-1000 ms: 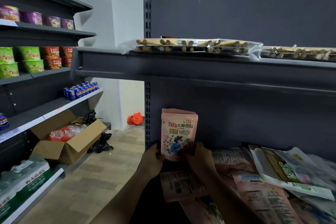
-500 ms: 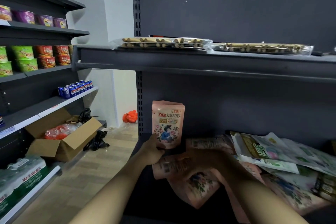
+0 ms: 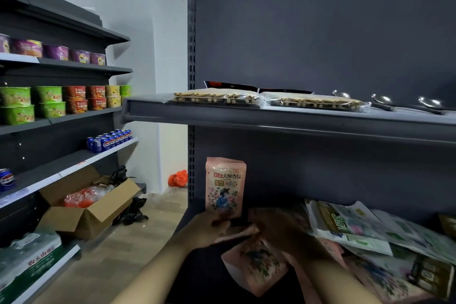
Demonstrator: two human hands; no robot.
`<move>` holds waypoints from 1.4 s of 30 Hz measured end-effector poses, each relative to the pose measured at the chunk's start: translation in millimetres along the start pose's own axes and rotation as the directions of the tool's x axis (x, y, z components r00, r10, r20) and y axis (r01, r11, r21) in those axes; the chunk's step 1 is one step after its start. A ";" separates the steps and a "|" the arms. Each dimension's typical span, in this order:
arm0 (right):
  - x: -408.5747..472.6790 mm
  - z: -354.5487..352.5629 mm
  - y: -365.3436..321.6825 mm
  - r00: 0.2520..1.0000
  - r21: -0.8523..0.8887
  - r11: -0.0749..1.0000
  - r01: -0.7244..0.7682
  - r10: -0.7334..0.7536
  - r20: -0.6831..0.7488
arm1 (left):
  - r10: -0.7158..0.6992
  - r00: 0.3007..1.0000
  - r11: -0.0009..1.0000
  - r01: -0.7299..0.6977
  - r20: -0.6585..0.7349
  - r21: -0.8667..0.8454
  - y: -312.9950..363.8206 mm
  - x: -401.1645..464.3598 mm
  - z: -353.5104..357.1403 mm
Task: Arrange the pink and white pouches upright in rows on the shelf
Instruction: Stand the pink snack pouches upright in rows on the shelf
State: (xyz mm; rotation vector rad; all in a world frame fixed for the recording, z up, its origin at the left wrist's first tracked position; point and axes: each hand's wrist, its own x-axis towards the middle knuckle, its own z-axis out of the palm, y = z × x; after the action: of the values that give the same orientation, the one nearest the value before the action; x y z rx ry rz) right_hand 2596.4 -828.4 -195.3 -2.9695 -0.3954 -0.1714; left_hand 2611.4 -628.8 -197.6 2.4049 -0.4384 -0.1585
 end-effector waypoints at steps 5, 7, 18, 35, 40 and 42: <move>-4.8 -39.7 -12.1 0.984 -0.044 0.999 0.031 -0.039 -0.173 | 0.080 0.996 0.993 -0.083 -0.041 -0.080 23.1 -14.5 -12.0; -8.0 -51.2 -17.6 0.969 -0.023 0.999 0.046 -0.050 -0.244 | 0.145 0.989 0.989 -0.145 -0.040 -0.006 32.1 -16.0 -13.8; -16.5 -50.0 -23.7 0.872 0.717 0.697 -0.023 0.364 -0.326 | -0.008 0.996 0.783 -0.047 -0.085 -0.620 50.1 -18.6 -9.1; -18.9 -10.6 -43.8 0.999 0.999 -0.023 -0.027 0.019 0.028 | 0.023 1.000 0.641 -0.029 -0.019 -0.767 38.7 -19.9 -33.1; -10.6 -4.8 -50.7 0.994 0.976 0.219 0.002 0.108 -0.026 | -0.042 0.999 0.855 0.040 0.008 -0.517 16.5 -16.9 -39.1; -4.4 -4.4 -54.0 0.989 0.923 0.384 -0.026 0.144 -0.032 | -0.033 0.999 0.885 0.012 -0.036 -0.466 11.0 -14.3 -38.3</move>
State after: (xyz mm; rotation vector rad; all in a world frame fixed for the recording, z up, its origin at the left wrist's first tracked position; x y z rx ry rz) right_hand 2577.3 -778.6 -184.8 -1.8075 -0.1991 -0.0549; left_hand 2603.7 -608.3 -161.3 1.9338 -0.3092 -0.1979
